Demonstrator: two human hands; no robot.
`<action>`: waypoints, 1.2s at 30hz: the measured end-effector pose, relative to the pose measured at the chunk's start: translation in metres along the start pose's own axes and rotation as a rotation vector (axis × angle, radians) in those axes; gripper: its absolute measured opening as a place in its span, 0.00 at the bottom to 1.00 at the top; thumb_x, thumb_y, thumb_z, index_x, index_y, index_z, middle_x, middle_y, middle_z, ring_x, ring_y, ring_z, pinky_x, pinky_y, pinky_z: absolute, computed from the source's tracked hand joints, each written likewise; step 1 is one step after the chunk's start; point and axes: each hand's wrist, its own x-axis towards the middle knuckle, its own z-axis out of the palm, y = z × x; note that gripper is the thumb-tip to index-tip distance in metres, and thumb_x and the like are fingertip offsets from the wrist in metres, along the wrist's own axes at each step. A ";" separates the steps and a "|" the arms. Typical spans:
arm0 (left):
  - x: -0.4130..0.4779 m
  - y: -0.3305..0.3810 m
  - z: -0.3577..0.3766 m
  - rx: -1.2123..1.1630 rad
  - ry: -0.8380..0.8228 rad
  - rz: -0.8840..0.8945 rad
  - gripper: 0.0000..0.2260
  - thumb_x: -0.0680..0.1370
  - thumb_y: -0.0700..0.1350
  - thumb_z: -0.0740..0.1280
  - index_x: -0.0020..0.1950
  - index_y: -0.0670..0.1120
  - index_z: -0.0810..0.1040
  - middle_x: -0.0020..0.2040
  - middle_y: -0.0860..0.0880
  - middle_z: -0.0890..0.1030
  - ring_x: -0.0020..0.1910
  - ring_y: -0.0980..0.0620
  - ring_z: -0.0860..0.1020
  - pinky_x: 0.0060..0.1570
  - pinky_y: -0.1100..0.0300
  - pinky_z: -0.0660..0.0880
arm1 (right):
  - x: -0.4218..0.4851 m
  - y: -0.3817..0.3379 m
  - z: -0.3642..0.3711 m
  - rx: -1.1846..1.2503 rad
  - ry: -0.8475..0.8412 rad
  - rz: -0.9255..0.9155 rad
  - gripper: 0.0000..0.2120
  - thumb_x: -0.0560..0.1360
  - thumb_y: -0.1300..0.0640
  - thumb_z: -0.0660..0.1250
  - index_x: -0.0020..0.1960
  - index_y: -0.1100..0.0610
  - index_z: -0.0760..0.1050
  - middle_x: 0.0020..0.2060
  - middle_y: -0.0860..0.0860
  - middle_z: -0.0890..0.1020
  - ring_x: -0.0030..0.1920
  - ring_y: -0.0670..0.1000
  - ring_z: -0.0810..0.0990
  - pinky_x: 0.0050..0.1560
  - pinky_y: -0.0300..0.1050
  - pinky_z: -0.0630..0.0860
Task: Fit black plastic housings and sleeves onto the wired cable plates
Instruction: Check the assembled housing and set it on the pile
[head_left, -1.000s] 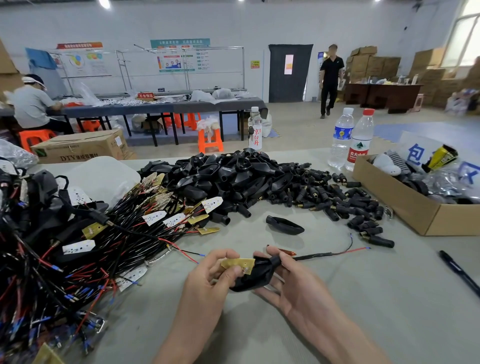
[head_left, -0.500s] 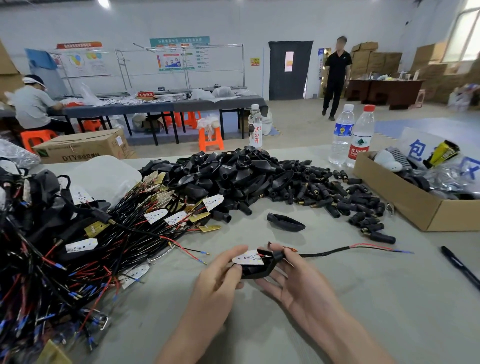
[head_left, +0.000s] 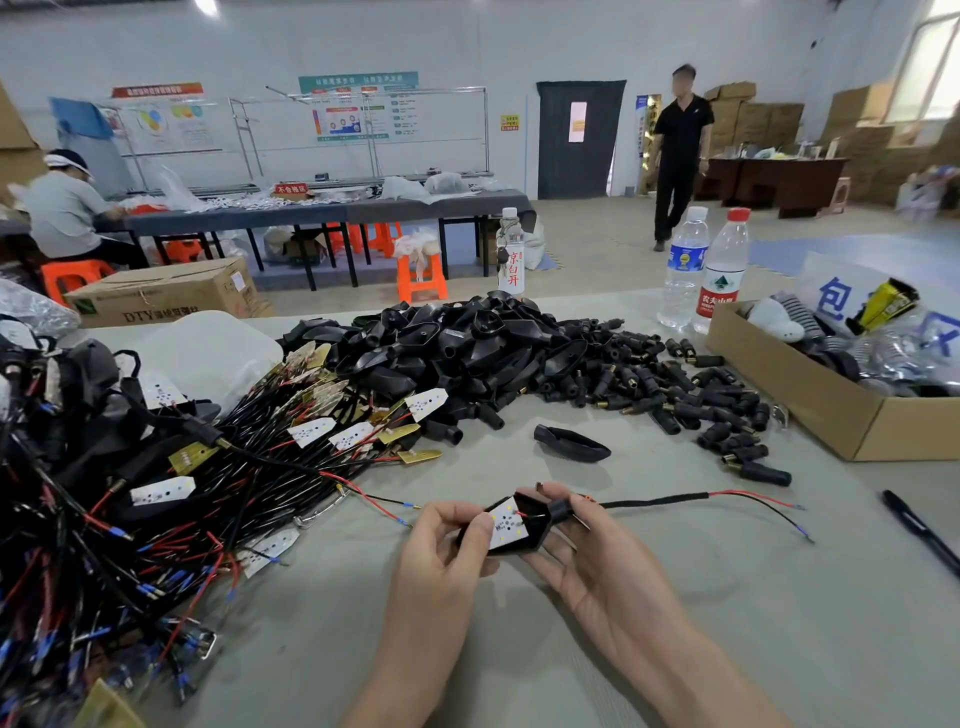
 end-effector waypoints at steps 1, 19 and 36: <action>0.000 0.000 0.000 0.003 -0.001 -0.004 0.01 0.79 0.40 0.68 0.49 0.43 0.79 0.44 0.50 0.86 0.44 0.53 0.84 0.44 0.59 0.81 | 0.000 0.000 0.000 0.008 0.004 -0.006 0.13 0.83 0.59 0.56 0.61 0.63 0.74 0.55 0.60 0.84 0.49 0.57 0.86 0.44 0.51 0.84; 0.001 -0.011 -0.001 0.247 0.096 0.098 0.04 0.78 0.49 0.69 0.43 0.53 0.79 0.41 0.56 0.84 0.43 0.60 0.82 0.43 0.67 0.74 | -0.002 0.006 0.001 -0.139 -0.045 0.043 0.14 0.83 0.58 0.58 0.63 0.63 0.75 0.57 0.58 0.84 0.56 0.56 0.84 0.51 0.52 0.83; 0.006 0.000 -0.007 -0.006 -0.186 -0.108 0.06 0.78 0.42 0.70 0.54 0.49 0.80 0.46 0.50 0.86 0.32 0.51 0.78 0.34 0.58 0.78 | 0.007 0.007 -0.009 -0.036 -0.041 0.042 0.16 0.82 0.54 0.58 0.62 0.64 0.74 0.58 0.61 0.83 0.56 0.58 0.84 0.47 0.50 0.83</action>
